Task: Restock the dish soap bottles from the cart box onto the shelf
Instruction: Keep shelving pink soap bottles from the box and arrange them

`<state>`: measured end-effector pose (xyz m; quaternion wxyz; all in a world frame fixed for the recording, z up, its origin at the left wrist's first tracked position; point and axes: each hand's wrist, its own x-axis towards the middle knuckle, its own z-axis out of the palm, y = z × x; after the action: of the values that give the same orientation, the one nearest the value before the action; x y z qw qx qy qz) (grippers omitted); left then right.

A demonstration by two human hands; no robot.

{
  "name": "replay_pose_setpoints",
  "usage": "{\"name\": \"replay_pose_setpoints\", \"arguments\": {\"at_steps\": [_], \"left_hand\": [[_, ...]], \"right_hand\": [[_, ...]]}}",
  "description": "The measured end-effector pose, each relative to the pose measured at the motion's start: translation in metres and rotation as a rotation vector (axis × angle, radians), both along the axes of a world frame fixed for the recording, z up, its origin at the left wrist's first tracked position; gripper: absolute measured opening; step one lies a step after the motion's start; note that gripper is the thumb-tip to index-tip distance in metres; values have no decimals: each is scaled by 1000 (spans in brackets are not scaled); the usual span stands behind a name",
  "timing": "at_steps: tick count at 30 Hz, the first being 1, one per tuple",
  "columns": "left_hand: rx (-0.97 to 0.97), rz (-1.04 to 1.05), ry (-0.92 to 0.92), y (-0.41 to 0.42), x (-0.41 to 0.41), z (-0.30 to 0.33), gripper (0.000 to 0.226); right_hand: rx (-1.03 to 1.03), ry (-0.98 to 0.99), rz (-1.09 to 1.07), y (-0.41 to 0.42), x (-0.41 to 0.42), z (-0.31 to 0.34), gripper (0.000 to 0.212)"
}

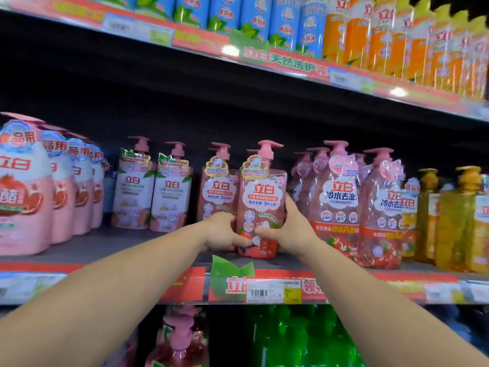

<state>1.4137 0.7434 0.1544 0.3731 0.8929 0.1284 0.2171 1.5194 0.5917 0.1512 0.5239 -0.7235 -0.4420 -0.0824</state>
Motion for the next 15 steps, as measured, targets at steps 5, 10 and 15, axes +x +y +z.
{"name": "replay_pose_setpoints", "arguments": {"at_steps": [5,10,15], "left_hand": [[510,81,355,16,-28,6,80],[592,66,620,24,-28,0,87],[604,56,591,24,-26,-4,80]], "right_hand": [[-17,20,-48,3,7,-2,77],[-40,35,-97,7,4,-4,83],[-79,-8,-171,5,-1,-7,79]]}}
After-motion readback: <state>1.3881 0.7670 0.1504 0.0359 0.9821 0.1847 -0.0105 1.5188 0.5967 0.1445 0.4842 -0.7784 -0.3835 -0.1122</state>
